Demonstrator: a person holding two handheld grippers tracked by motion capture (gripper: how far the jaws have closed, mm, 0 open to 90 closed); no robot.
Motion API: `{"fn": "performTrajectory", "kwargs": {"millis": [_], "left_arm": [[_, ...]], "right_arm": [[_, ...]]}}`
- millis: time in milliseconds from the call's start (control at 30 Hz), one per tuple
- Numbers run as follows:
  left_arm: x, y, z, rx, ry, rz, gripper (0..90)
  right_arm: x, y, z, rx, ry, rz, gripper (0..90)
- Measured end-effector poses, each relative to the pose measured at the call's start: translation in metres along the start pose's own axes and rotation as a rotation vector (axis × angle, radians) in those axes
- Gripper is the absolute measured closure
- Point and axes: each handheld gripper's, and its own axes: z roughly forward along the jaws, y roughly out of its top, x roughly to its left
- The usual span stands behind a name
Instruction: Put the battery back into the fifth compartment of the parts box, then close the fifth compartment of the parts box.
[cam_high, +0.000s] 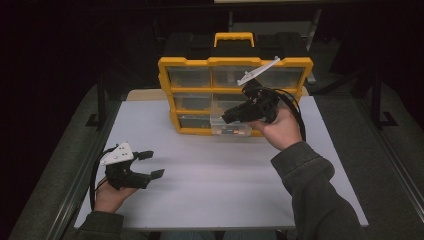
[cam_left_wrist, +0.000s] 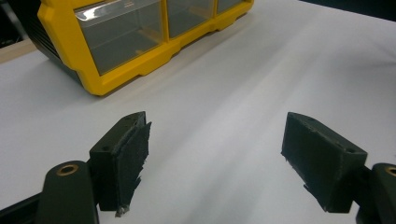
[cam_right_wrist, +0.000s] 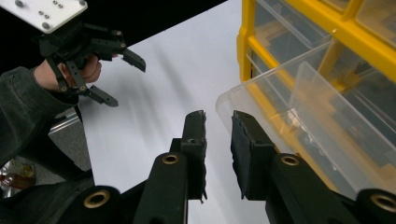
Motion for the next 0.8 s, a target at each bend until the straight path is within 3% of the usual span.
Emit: {"fn": "performTrajectory", "kwargs": {"millis": [67,333,500,800], "left_arm": [[-0.001,0.0,-0.001,0.007,-0.002,-0.017,22.7],[-0.001,0.0,-0.002,0.008,0.0,-0.008,22.7],[-0.002,-0.001,-0.001,0.008,0.0,-0.011,22.7],[0.0,-0.002,-0.002,0.009,0.0,-0.02,22.0]], "right_arm": [[0.002,-0.001,0.0,-0.002,0.002,-0.005,73.7],[0.013,-0.008,0.0,-0.006,0.021,-0.02,73.7],[0.012,-0.019,0.007,0.002,0.019,-0.055,73.7],[0.011,-0.035,0.02,0.027,0.038,-0.054,75.5]]}}
